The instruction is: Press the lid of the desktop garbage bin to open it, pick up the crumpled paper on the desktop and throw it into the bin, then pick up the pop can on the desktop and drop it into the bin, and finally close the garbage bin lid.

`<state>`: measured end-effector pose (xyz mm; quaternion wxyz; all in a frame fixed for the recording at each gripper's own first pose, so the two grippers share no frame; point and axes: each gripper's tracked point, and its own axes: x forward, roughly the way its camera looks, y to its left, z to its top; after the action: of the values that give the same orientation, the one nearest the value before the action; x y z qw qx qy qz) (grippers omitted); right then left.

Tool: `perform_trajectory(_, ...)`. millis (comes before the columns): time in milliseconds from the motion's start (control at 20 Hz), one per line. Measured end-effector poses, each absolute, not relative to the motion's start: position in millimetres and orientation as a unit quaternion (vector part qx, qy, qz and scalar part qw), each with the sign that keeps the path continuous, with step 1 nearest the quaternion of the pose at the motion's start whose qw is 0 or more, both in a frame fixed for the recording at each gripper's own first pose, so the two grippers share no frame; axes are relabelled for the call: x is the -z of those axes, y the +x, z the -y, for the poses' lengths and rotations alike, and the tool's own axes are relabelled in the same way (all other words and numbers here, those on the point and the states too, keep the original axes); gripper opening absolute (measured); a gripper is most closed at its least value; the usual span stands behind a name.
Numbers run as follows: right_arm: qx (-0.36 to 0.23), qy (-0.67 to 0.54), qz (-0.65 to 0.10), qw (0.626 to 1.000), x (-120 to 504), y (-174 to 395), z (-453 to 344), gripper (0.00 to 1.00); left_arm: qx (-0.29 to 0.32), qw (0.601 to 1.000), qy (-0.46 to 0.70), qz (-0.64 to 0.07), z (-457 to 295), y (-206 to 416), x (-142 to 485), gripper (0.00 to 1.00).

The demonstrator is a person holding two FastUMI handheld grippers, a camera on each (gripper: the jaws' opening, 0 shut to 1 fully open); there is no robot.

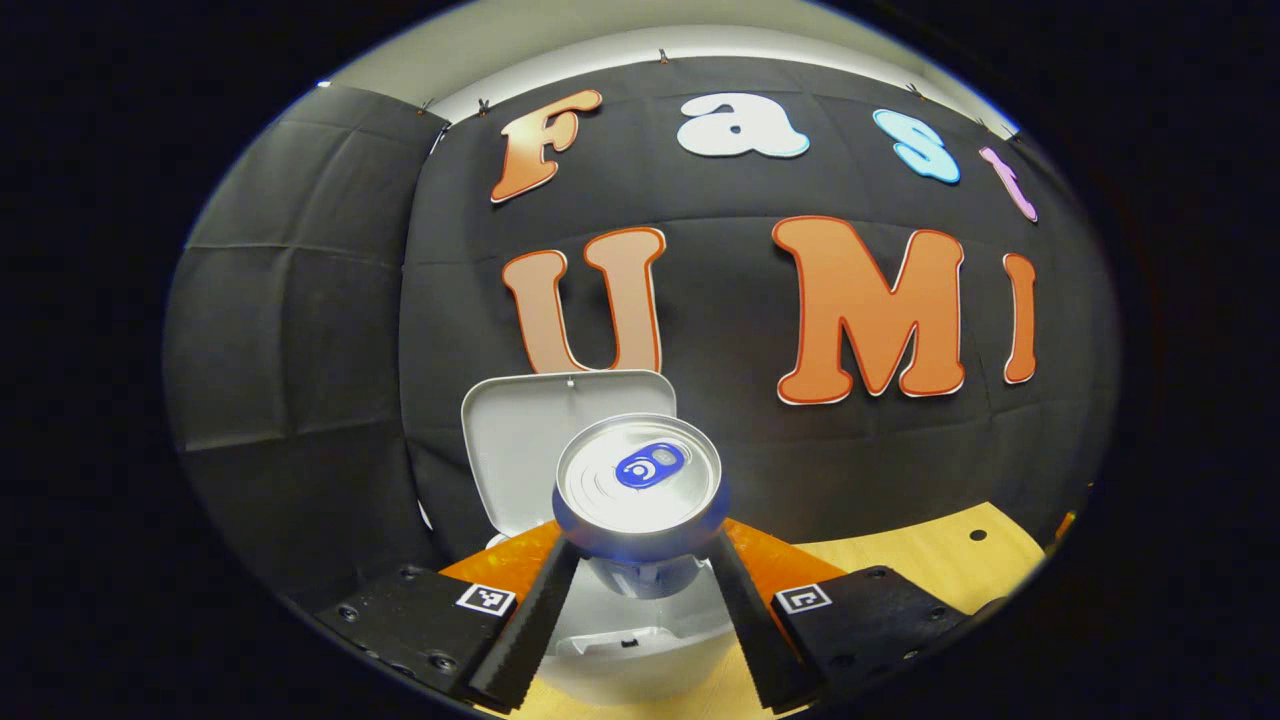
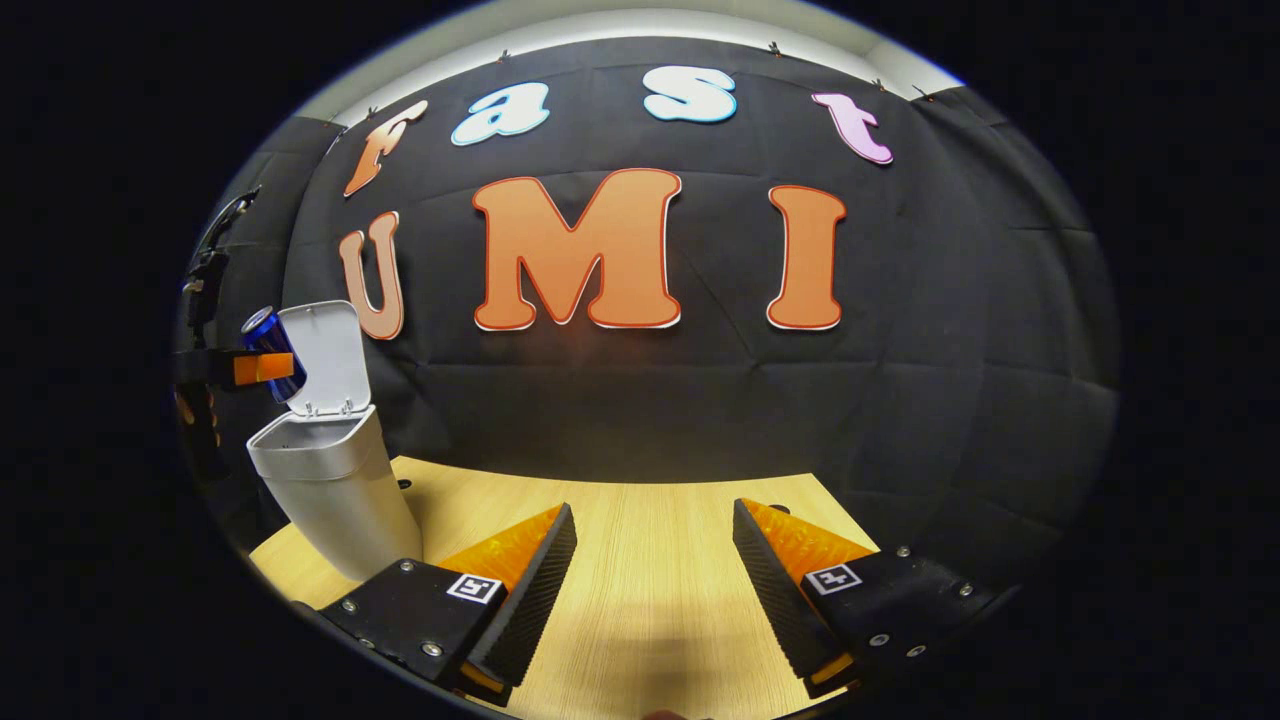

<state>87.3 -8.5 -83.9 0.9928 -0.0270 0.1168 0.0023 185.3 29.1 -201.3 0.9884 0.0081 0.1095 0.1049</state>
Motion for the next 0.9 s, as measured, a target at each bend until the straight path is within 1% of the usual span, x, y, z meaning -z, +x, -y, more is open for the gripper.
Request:
perform_trajectory(50,0.0,-0.029,-0.118,0.993,85,86,11,0.94,-0.107,0.988,0.008,-0.109,-35,190,205,0.79)
perform_trajectory(100,0.002,-0.029,-0.119,0.992,86,86,12,0.94,-0.112,0.987,0.011,-0.113,-39,195,209,0.82)
perform_trajectory(250,0.011,-0.029,-0.122,0.992,86,83,20,0.94,-0.123,0.986,0.011,-0.112,-48,205,213,0.83)
perform_trajectory(400,0.02,-0.025,-0.122,0.992,86,82,27,0.94,-0.124,0.987,0.005,-0.103,-51,212,209,0.91)
perform_trajectory(450,0.022,-0.025,-0.122,0.992,86,83,27,0.94,-0.124,0.988,0.0,-0.096,-51,213,204,0.93)
perform_trajectory(600,0.024,-0.022,-0.122,0.992,86,85,28,0.94,-0.124,0.99,-0.008,-0.068,-59,226,171,0.92)
perform_trajectory(650,0.023,-0.021,-0.122,0.992,86,83,28,0.94,-0.127,0.99,-0.004,-0.058,-62,231,159,0.94)
perform_trajectory(900,0.017,-0.021,-0.125,0.992,88,82,25,0.94,-0.13,0.991,-0.003,-0.032,-73,250,116,0.92)
